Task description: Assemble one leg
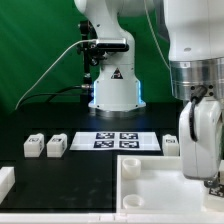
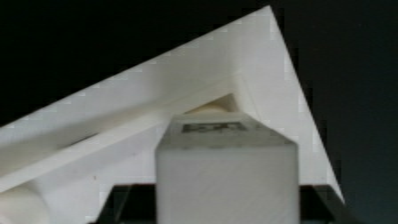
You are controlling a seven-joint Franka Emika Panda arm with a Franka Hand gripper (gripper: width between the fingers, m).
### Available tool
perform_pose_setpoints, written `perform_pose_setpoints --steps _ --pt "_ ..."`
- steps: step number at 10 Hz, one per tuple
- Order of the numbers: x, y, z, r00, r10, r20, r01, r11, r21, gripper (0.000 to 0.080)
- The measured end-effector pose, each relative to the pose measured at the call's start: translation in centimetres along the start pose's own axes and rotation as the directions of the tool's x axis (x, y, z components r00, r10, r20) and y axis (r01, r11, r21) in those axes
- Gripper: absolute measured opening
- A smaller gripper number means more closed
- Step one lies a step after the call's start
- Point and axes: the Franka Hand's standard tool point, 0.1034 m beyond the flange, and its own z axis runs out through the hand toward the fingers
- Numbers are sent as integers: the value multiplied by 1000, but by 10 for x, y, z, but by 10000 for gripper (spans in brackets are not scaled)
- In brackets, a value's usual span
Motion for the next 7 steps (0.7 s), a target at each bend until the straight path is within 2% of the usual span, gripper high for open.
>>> perform_pose_setpoints --steps 2,3,4,5,6,7 --pt "0 1 1 1000 4 11 -4 1000 -3 294" --pt "-1 2 1 1000 -12 10 12 1000 -3 479" --pt "-1 2 1 1000 -20 10 20 1000 -3 594" --pt "-3 5 3 981 -196 -6 196 981 -4 594" --pt "-7 8 2 967 -254 -4 254 967 -13 638" --pt "-8 11 2 867 -499 -22 498 867 -31 647"
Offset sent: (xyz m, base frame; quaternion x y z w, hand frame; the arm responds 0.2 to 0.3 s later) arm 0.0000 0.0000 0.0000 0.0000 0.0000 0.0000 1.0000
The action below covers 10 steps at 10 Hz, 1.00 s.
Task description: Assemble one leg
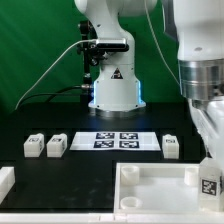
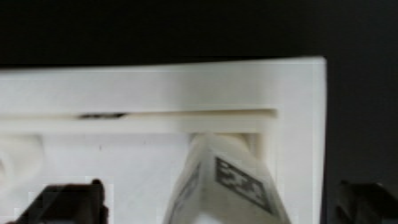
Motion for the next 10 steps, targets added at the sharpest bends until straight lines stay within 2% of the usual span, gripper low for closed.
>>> perform_pose_setpoints --steps 2,4,5,6,7,8,9,10 --pt "-2 2 2 962 -274 -23 273 962 -13 649" --pt "2 2 2 842 -540 -22 539 842 -22 649" --pt "8 0 0 701 -713 -23 711 701 -56 649" --pt "10 -3 0 651 -759 -29 757 651 -55 649" --pt "9 -2 0 703 -710 -31 708 704 -53 560" --pt "8 -2 0 742 -670 -33 668 742 -50 360" --pt "8 -2 1 802 -596 -38 594 803 -47 360" --pt "8 -2 1 854 -518 -42 516 855 -43 290"
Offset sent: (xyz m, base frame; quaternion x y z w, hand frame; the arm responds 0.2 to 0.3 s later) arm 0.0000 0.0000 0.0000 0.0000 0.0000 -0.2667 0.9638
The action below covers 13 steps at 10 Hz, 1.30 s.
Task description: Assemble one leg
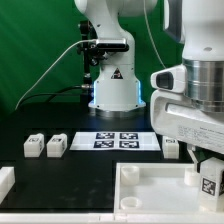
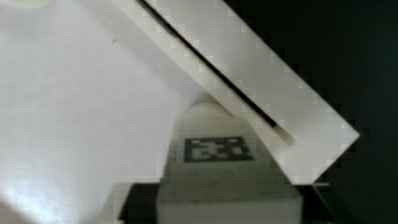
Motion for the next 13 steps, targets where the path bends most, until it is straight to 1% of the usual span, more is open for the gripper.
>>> perform_pose_setpoints --steps 1,2,3,4,5,6,7,8,10,11,12,13 --pt "0 0 0 999 54 0 -54 999 0 290" --pt "-1 0 0 983 181 5 -181 983 2 290" --pt "2 -2 0 930 367 19 -367 930 17 290" --pt "3 -1 0 883 468 40 -469 883 28 290" --pt "3 -2 0 770 635 68 -637 770 24 290" --pt "1 -5 -1 617 783 76 -786 618 13 290" --pt "2 -5 -1 564 823 69 -825 564 12 292" --pt "4 -3 -2 505 861 54 -863 505 17 297" --pt "5 -2 -2 505 862 45 -863 505 23 297" --pt "3 -2 -1 519 853 44 -855 519 19 461" --pt "3 -2 -1 540 841 44 -842 539 22 461" --pt "-1 -1 0 542 839 51 -840 541 37 591"
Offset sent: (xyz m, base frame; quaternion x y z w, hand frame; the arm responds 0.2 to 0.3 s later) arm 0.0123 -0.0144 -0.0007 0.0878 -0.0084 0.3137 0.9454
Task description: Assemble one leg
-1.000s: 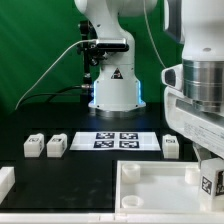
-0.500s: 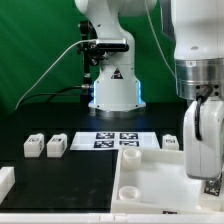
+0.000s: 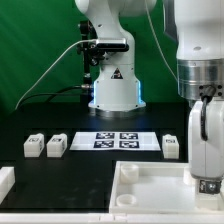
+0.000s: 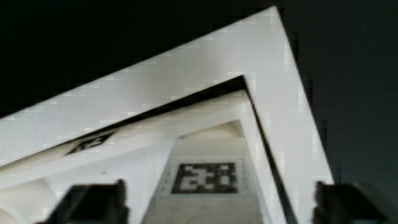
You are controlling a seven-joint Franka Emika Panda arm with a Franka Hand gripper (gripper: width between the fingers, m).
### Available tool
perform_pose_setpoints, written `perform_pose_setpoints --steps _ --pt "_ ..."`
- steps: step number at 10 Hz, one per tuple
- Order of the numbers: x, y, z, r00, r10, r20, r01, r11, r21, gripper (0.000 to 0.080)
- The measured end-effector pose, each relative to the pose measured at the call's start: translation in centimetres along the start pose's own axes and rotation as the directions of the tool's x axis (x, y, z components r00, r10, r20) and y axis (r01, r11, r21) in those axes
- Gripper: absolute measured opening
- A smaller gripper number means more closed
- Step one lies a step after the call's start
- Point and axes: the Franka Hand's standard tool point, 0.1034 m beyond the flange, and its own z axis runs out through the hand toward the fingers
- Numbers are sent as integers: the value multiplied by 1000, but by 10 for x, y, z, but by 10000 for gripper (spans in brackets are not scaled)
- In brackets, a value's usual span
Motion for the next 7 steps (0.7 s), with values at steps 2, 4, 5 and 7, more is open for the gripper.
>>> perform_pose_setpoints --steps 2,4,5,7 --pt "-5 7 -10 1000 -4 15 4 1000 2 637" --pt "-6 7 -12 1000 -4 16 4 1000 4 647" --pt "-5 7 -11 1000 -4 16 4 1000 3 649" --pt "-5 7 -10 1000 -4 15 4 1000 2 649"
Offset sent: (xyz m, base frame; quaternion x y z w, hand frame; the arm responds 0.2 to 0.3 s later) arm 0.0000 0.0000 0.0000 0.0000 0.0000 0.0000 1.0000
